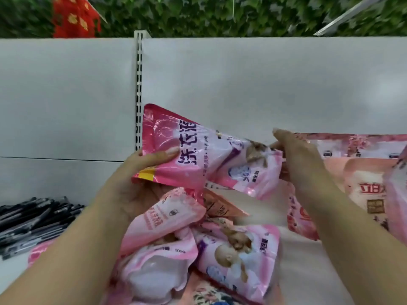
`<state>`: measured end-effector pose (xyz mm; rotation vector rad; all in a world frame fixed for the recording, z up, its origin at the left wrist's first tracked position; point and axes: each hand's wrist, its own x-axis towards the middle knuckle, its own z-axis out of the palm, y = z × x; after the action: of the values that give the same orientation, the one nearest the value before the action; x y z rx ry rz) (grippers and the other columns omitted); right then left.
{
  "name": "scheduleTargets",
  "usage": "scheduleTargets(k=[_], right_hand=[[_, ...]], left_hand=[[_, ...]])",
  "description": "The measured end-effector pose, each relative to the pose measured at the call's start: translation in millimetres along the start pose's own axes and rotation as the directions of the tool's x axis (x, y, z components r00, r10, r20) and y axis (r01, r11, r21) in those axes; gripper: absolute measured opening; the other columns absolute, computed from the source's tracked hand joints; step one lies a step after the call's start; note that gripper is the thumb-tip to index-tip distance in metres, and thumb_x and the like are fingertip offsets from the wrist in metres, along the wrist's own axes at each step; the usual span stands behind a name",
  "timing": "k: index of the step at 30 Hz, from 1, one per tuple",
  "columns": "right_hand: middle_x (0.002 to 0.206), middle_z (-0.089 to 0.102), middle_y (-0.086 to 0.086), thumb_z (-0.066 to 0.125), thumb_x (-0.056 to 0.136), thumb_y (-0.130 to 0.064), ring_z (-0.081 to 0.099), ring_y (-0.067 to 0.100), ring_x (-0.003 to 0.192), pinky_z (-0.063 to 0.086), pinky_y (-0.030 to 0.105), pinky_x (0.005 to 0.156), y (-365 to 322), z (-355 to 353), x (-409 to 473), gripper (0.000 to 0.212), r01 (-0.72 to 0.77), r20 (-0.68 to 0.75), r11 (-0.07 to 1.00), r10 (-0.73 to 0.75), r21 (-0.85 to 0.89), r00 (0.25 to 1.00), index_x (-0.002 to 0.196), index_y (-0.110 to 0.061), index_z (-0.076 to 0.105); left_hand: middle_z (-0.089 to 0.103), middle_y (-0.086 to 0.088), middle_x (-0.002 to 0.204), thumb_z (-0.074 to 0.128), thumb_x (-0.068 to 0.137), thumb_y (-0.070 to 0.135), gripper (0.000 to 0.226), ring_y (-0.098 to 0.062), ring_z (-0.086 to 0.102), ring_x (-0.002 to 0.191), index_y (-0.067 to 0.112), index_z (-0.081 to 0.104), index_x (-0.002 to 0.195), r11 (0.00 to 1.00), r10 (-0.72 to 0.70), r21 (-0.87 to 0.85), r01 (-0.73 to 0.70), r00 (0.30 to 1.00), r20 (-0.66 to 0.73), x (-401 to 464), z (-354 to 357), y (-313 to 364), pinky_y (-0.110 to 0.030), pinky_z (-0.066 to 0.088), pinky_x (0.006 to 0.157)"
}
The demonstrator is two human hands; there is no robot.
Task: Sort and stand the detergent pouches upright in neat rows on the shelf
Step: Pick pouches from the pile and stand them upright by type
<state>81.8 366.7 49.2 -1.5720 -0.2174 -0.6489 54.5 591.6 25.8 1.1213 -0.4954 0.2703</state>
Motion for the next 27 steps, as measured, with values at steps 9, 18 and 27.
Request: scheduleTargets(k=[9, 18, 27], right_hand=[[0.116, 0.064, -0.008, 0.046, 0.063, -0.063, 0.061, 0.011, 0.104, 0.046, 0.019, 0.083, -6, 21, -35, 0.058, 0.278, 0.668, 0.94, -0.079, -0.197, 0.74, 0.106, -0.03, 0.064], [0.081, 0.066, 0.0, 0.076, 0.071, -0.032, 0.063, 0.023, 0.079, 0.051, 0.043, 0.086, 24, 15, -3, 0.022, -0.003, -0.074, 0.957, 0.026, 0.291, 0.997, 0.073, -0.021, 0.057], [0.137, 0.047, 0.006, 0.055, 0.084, -0.049, 0.045, 0.024, 0.121, 0.034, 0.04, 0.101, 50, 15, -2, 0.053, -0.027, -0.129, 0.995, 0.04, 0.1, 0.991, 0.128, -0.02, 0.047]], left_hand=[[0.07, -0.014, 0.076, 0.091, 0.032, 0.007, 0.056, -0.023, 0.069, 0.061, 0.01, 0.074, 0.086, 0.942, -0.318, 0.231, 0.243, 0.865, 0.387, -3, -10, -5, -0.028, 0.055, 0.053], [0.07, -0.008, 0.104, 0.092, 0.037, 0.03, 0.078, -0.02, 0.068, 0.094, 0.02, 0.06, 0.107, 0.968, -0.203, -0.091, 0.234, 0.943, 0.262, -2, 22, -22, -0.033, 0.056, 0.082], [0.068, -0.011, 0.083, 0.066, 0.081, 0.019, 0.011, -0.018, 0.064, 0.075, 0.01, 0.065, 0.076, 0.819, -0.233, 0.533, 0.214, 0.972, -0.033, 13, 51, -47, -0.022, 0.054, 0.073]])
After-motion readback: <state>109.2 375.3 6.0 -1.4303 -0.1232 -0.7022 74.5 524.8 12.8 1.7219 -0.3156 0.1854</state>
